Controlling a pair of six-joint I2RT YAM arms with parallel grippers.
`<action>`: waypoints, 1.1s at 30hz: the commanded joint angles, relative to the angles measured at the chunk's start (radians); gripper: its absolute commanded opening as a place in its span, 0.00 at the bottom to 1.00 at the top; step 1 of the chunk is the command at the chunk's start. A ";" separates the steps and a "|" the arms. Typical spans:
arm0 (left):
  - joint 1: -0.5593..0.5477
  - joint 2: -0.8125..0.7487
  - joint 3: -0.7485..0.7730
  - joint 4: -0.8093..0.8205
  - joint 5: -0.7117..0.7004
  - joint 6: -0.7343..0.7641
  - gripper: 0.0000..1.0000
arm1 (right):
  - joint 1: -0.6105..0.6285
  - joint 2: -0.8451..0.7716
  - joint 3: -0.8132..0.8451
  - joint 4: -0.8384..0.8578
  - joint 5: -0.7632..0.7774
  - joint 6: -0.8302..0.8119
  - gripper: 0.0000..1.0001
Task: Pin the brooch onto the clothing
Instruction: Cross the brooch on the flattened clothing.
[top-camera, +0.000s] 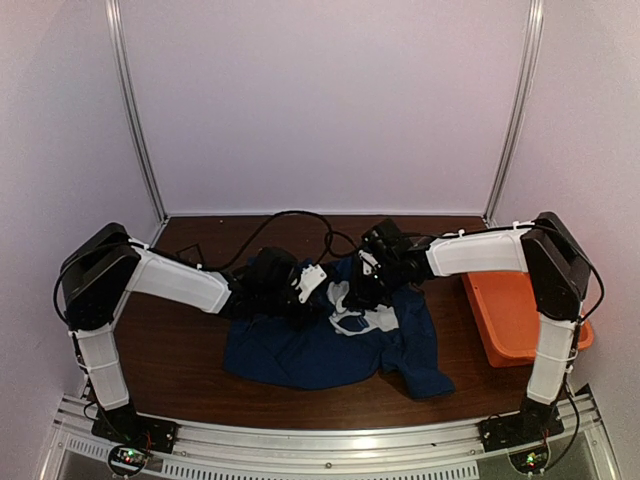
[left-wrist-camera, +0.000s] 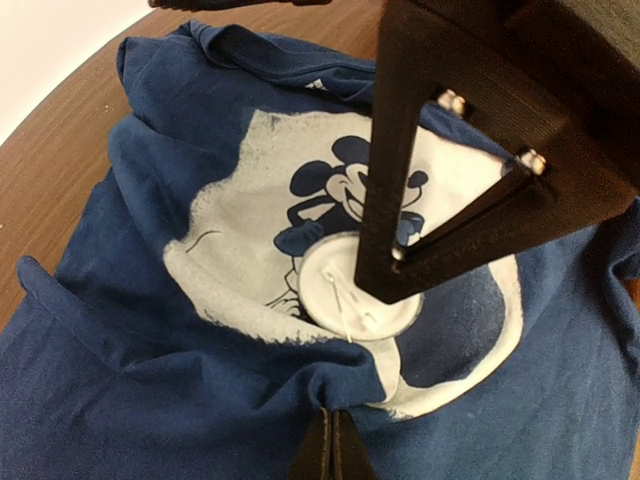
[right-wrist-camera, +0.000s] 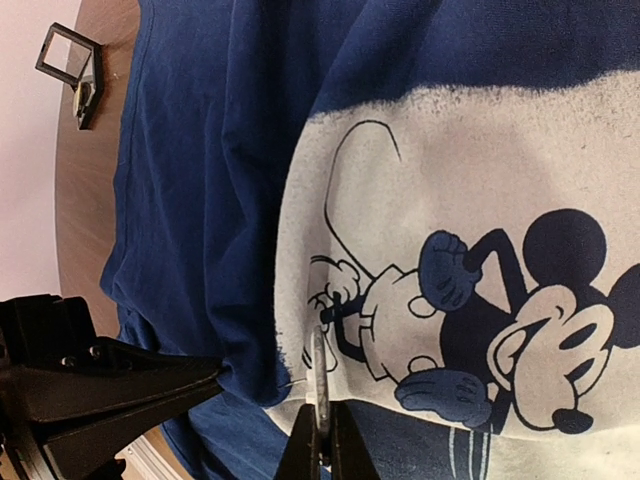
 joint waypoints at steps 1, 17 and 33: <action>-0.003 -0.035 -0.016 0.056 0.022 0.017 0.00 | 0.004 0.016 0.020 -0.018 0.023 -0.002 0.00; -0.003 -0.024 -0.014 0.062 0.005 0.016 0.00 | 0.016 -0.005 -0.012 0.001 -0.018 -0.020 0.00; -0.003 -0.028 -0.027 0.076 -0.003 0.015 0.00 | 0.020 -0.051 -0.055 0.020 -0.108 -0.054 0.00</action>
